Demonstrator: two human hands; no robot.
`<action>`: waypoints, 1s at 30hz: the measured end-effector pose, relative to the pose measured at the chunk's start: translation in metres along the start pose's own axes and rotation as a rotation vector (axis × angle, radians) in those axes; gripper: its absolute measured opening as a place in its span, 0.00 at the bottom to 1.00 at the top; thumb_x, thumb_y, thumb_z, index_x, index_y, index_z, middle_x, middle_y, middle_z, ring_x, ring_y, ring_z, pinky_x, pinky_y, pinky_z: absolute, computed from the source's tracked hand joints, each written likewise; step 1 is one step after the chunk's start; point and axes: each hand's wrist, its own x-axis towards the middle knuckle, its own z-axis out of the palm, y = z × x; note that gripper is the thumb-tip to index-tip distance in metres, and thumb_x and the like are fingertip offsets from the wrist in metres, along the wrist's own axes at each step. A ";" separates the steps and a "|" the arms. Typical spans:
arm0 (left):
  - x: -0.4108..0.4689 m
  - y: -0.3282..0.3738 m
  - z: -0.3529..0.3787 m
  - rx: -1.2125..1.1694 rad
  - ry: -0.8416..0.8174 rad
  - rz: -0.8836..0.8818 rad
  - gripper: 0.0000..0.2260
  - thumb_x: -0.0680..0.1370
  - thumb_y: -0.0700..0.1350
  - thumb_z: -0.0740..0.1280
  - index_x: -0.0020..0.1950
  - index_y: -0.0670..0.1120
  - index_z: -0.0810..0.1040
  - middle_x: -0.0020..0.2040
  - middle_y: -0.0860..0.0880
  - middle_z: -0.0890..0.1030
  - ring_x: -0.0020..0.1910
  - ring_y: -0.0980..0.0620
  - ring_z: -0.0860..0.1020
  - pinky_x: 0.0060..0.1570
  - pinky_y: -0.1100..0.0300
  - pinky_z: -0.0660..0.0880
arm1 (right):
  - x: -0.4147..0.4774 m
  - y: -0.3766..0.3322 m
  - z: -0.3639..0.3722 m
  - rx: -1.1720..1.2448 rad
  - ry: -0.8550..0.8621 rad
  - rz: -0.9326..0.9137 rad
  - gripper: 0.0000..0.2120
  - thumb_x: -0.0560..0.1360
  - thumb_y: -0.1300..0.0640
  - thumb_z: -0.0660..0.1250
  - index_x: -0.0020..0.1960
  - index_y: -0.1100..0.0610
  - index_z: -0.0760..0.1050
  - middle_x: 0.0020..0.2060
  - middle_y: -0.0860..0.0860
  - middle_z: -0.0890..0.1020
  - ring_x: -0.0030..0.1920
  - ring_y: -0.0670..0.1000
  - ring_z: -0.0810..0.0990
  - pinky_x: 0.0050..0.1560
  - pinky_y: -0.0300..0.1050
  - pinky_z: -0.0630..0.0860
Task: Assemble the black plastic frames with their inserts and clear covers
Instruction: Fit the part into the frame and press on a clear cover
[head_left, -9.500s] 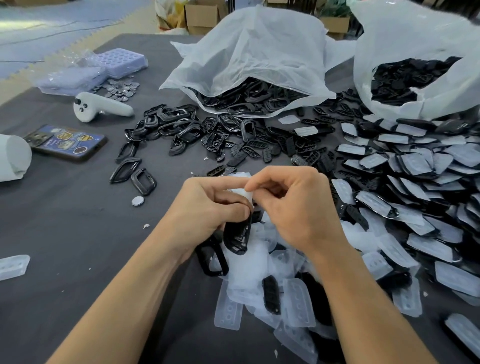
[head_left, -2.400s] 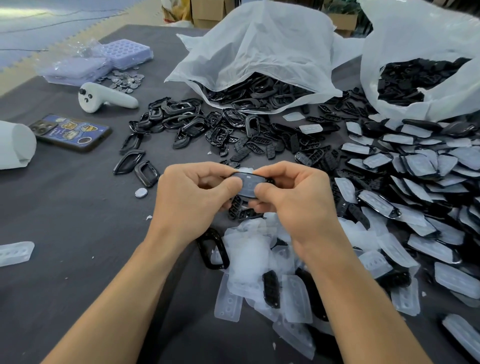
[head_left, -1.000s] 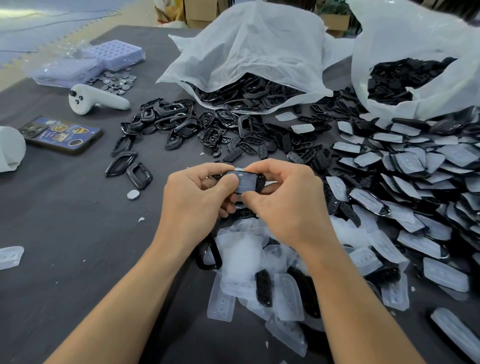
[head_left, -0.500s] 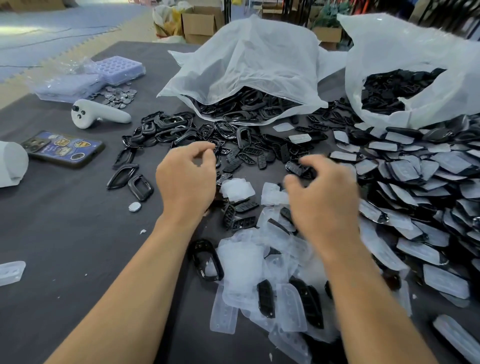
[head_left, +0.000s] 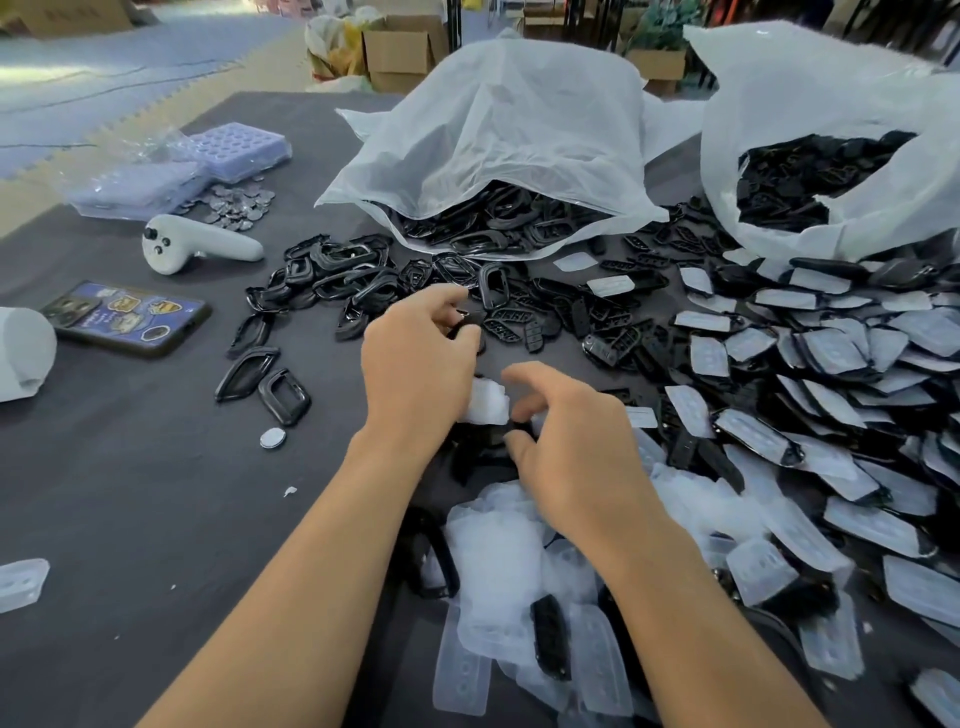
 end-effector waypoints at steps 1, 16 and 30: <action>-0.003 0.000 -0.002 -0.051 0.005 -0.020 0.15 0.72 0.41 0.74 0.56 0.56 0.86 0.40 0.60 0.83 0.41 0.61 0.80 0.51 0.63 0.76 | 0.000 0.001 -0.001 0.001 -0.008 -0.002 0.25 0.73 0.62 0.75 0.67 0.46 0.77 0.45 0.43 0.82 0.39 0.47 0.74 0.50 0.46 0.76; 0.013 -0.016 -0.007 0.195 -0.076 -0.070 0.16 0.80 0.42 0.67 0.66 0.53 0.83 0.63 0.51 0.83 0.65 0.47 0.77 0.66 0.57 0.69 | 0.005 0.006 -0.026 0.362 0.181 0.099 0.14 0.74 0.63 0.74 0.41 0.43 0.84 0.36 0.43 0.82 0.36 0.38 0.79 0.37 0.31 0.73; 0.004 0.013 -0.021 -0.168 0.161 -0.150 0.09 0.76 0.51 0.67 0.38 0.58 0.84 0.31 0.54 0.82 0.33 0.51 0.80 0.36 0.64 0.75 | 0.004 -0.007 -0.035 1.111 0.042 0.320 0.08 0.79 0.71 0.67 0.49 0.60 0.80 0.33 0.56 0.84 0.27 0.50 0.79 0.27 0.39 0.76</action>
